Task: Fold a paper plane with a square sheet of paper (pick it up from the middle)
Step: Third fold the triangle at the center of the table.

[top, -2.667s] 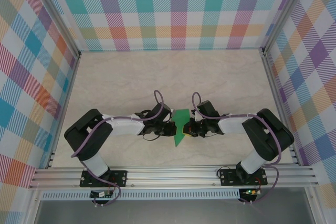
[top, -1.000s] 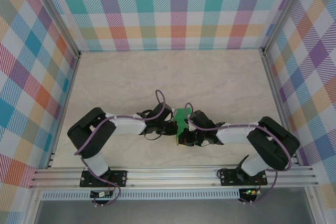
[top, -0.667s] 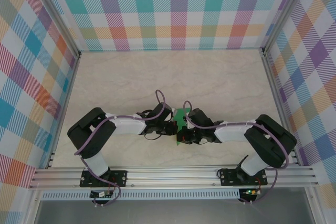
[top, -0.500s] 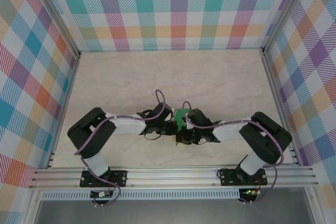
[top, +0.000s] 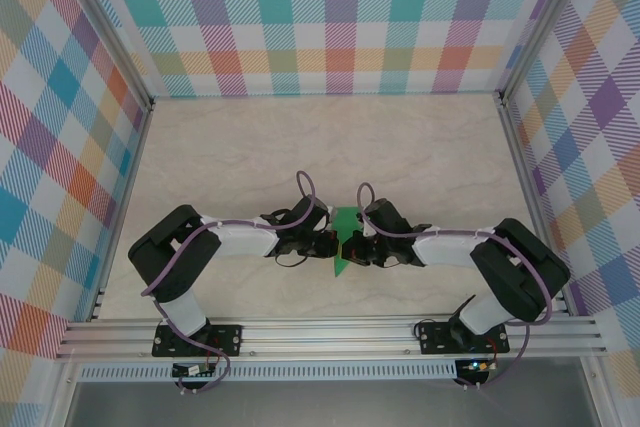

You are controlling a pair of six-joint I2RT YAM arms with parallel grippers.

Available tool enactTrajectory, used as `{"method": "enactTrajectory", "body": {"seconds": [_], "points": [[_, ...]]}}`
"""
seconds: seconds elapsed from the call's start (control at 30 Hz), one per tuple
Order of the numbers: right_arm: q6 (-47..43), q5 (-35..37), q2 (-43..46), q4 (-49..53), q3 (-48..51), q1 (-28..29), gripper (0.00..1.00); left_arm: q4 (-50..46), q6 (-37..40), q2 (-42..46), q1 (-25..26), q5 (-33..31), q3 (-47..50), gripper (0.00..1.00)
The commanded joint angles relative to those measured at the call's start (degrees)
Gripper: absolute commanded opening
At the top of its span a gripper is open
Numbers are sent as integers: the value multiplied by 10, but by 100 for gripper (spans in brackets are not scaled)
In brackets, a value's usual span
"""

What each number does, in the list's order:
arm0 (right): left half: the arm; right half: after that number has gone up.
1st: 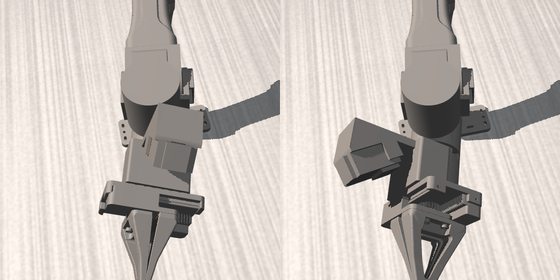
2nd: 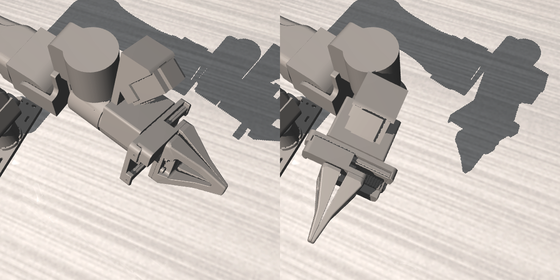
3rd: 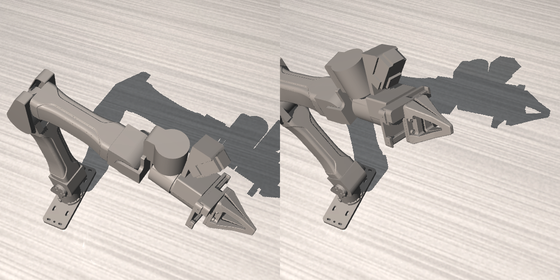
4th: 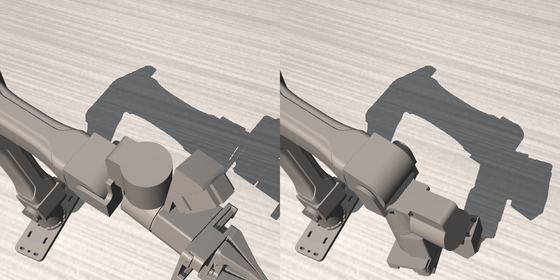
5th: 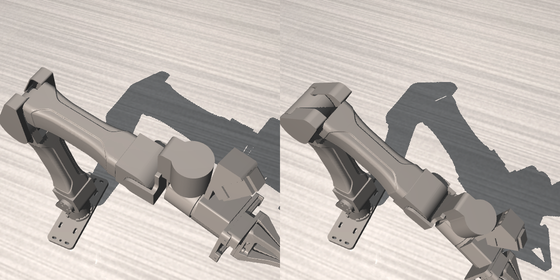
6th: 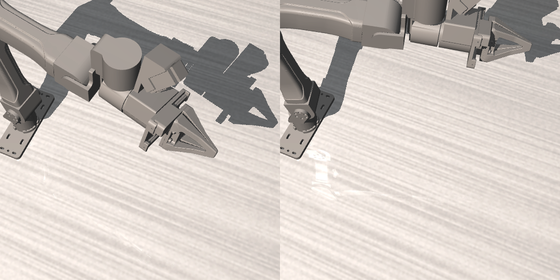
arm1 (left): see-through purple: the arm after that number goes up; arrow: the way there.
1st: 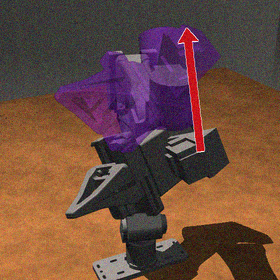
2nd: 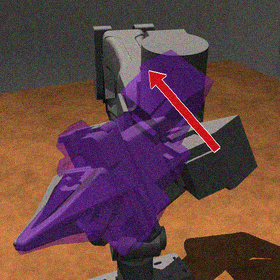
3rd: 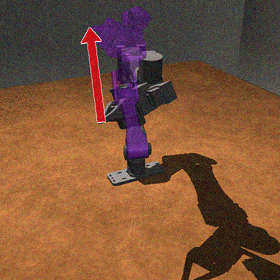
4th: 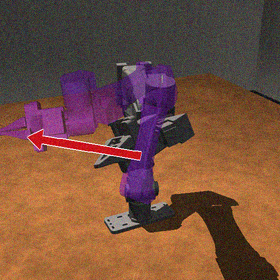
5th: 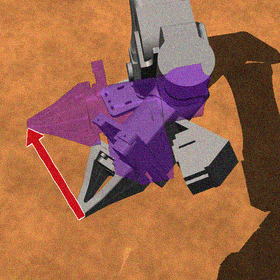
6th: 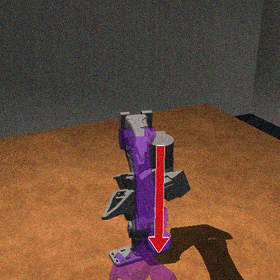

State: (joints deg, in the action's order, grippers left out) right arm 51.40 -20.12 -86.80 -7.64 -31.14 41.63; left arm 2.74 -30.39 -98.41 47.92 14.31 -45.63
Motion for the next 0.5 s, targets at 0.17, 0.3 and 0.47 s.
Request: {"method": "enactTrajectory", "body": {"seconds": [0.17, 0.3, 0.47], "points": [[-4, -2, -47, -3, -8, -4, 3, -72, 15, -11, 1, -44, 10, 0], [-7, -5, -28, 3, -11, -15, 3, -79, 17, -13, 0, -45, 6, 0], [-21, -15, -10, 10, -16, -44, 4, -82, 18, -13, 0, -47, 5, 0]]}}
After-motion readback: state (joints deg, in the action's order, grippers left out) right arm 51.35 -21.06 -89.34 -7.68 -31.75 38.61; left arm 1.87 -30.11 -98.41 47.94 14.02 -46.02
